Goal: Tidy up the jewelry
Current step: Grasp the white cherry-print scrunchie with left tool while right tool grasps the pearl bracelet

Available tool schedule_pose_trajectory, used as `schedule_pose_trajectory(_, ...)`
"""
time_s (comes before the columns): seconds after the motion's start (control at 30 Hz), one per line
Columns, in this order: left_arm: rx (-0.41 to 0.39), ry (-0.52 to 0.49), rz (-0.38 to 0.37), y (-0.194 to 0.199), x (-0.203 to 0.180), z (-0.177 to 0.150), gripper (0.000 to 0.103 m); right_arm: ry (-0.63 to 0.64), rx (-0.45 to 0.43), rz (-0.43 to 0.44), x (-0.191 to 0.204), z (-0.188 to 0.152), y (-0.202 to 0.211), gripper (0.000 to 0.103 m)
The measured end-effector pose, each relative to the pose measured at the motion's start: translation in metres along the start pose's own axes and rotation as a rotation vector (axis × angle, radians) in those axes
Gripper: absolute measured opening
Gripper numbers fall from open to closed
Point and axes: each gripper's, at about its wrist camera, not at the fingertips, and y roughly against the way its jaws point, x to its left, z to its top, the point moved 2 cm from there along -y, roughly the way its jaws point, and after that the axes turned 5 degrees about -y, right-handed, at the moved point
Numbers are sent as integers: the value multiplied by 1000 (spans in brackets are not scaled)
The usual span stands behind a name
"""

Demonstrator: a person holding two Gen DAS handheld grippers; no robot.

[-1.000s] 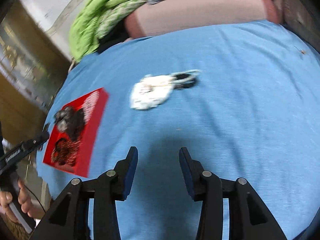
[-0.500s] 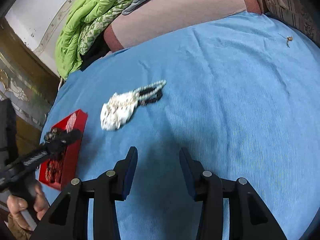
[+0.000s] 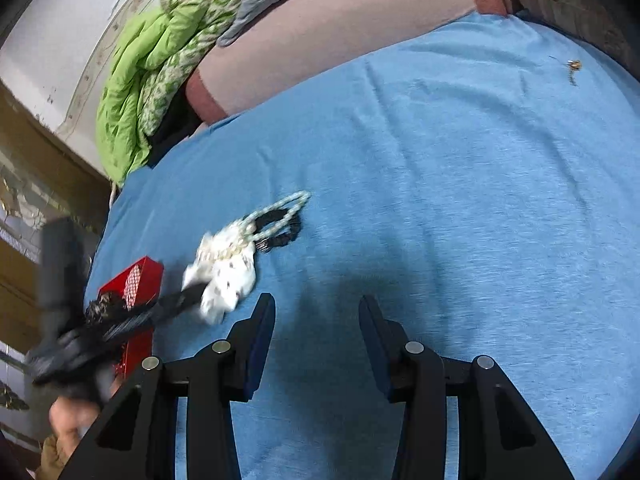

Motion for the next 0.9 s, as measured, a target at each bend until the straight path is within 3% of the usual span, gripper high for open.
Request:
schedule_pose_trajectory(0.07, 0, -30, -18, 17, -7, -23, 4, -6, -9, -10, -7, 2, 5, 47)
schedule_pose_trajectory(0.2, 8, -47, 83, 25, 1, -57, 4, -25, 15, 14, -10, 4, 1, 49)
schedule_pose_trajectory(0.27, 25, -27, 92, 22, 8, -64, 4, -18, 43, 39, -1, 1, -8, 55)
schedule_pose_trajectory(0.5, 9, -8, 92, 22, 16, -64, 6, 122, 124, 38, 42, -12, -44, 56)
schedule_pose_trajectory(0.57, 8, -6, 94, 20, 18, -66, 14, 162, 143, 22, 52, -13, -56, 56)
schedule_pose_trajectory(0.73, -10, 10, 87, 14, 16, -68, 20, 269, 164, -56, 69, -16, -76, 56)
schedule_pose_trajectory(0.77, -13, 13, 88, 13, 16, -67, 22, 295, 158, -77, 72, -17, -77, 54)
schedule_pose_trajectory(0.83, -19, 20, 93, 12, 15, -67, 22, 346, 141, -134, 74, -19, -80, 29)
schedule_pose_trajectory(0.9, -18, 16, 100, 11, 12, -67, 22, 350, 134, -135, 71, -18, -78, 13)
